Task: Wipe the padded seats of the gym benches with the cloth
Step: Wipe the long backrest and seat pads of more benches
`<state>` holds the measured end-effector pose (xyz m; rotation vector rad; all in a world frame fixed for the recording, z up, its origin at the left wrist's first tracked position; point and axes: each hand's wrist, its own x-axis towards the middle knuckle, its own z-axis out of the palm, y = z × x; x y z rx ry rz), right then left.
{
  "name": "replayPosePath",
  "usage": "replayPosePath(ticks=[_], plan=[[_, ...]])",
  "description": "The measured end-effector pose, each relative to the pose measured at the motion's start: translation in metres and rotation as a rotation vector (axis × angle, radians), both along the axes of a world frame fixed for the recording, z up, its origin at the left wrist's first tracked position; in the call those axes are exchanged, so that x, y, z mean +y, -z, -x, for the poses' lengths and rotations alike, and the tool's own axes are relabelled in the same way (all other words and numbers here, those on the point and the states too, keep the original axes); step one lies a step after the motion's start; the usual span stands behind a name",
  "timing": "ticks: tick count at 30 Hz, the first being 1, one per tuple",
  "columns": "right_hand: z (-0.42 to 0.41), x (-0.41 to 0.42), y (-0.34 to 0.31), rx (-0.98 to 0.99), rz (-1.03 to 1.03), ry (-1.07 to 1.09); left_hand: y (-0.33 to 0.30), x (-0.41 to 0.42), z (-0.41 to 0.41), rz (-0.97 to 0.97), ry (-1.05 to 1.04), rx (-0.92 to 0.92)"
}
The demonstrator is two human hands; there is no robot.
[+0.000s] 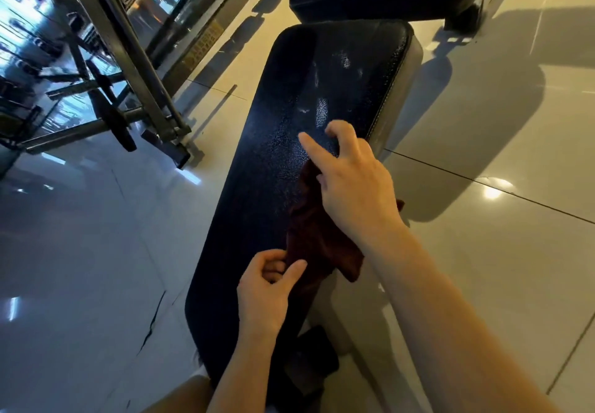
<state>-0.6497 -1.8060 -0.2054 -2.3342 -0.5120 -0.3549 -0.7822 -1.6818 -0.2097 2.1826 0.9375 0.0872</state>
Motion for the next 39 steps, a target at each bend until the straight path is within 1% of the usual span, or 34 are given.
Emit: replayPosePath(ticks=[1, 2, 3, 4, 5, 7, 9, 11, 13, 15, 16, 19, 20, 22, 24, 26, 27, 30, 32, 34, 35, 38, 39], plan=[[-0.004, -0.002, -0.007, 0.040, 0.082, -0.082, -0.001, 0.001, -0.001, 0.028, -0.015, 0.025], [-0.007, -0.006, -0.010, 0.064, 0.121, -0.148, -0.002, 0.002, -0.001, 0.024, 0.004, 0.049], [-0.008, -0.011, -0.012, 0.082, 0.111, -0.191, -0.005, 0.001, 0.000, -0.015, 0.048, 0.063], [-0.009, -0.019, -0.011, 0.107, 0.048, -0.212, -0.010, 0.000, 0.002, -0.069, 0.095, 0.057], [-0.009, -0.028, -0.008, 0.125, -0.060, -0.201, -0.017, -0.003, 0.004, -0.116, 0.135, 0.032], [-0.007, -0.053, 0.003, 0.172, -0.312, -0.133, -0.030, -0.007, 0.013, -0.186, 0.194, -0.032], [-0.001, -0.078, 0.015, 0.213, -0.497, 0.000, -0.041, -0.011, 0.024, -0.215, 0.234, -0.077], [0.005, -0.092, 0.019, 0.237, -0.563, 0.147, -0.048, -0.018, 0.031, -0.233, 0.271, -0.112], [0.011, -0.089, 0.019, 0.218, -0.510, 0.257, -0.053, -0.024, 0.034, -0.275, 0.329, -0.127], [0.015, -0.077, 0.013, 0.128, -0.480, 0.341, -0.060, -0.024, 0.030, -0.324, 0.360, -0.147], [0.015, -0.071, 0.008, 0.093, -0.523, 0.389, -0.064, -0.022, 0.026, -0.346, 0.356, -0.168], [0.006, -0.048, -0.006, -0.012, -0.740, 0.502, -0.074, -0.010, 0.005, -0.370, 0.297, -0.273], [0.004, -0.037, -0.007, 0.018, -0.826, 0.491, -0.072, -0.004, -0.002, -0.374, 0.276, -0.283], [0.013, -0.004, 0.001, 0.172, -0.943, 0.392, -0.060, 0.009, -0.011, -0.378, 0.245, -0.244], [0.041, 0.035, 0.015, 0.292, -0.928, 0.271, -0.040, 0.017, -0.016, -0.347, 0.206, -0.160], [0.057, 0.058, 0.031, 0.279, -0.883, 0.232, -0.019, 0.018, -0.024, -0.310, 0.198, -0.094], [0.053, 0.061, 0.040, 0.259, -0.872, 0.239, -0.010, 0.018, -0.027, -0.303, 0.202, -0.093], [0.018, 0.047, 0.052, 0.245, -0.884, 0.264, 0.005, 0.019, -0.034, -0.222, 0.147, -0.144], [-0.014, 0.030, 0.046, 0.236, -0.931, 0.223, 0.014, 0.024, -0.035, -0.131, 0.088, -0.178], [-0.052, 0.013, 0.033, 0.239, -0.992, 0.230, 0.024, 0.022, -0.038, -0.032, 0.072, -0.180], [-0.072, 0.005, 0.027, 0.236, -1.021, 0.256, 0.031, 0.019, -0.039, -0.044, 0.069, -0.170], [-0.109, -0.006, 0.014, 0.232, -1.031, 0.351, 0.046, 0.008, -0.040, -0.305, 0.088, -0.106], [-0.107, -0.004, 0.014, 0.225, -1.025, 0.369, 0.048, 0.007, -0.041, -0.345, 0.085, -0.102]])
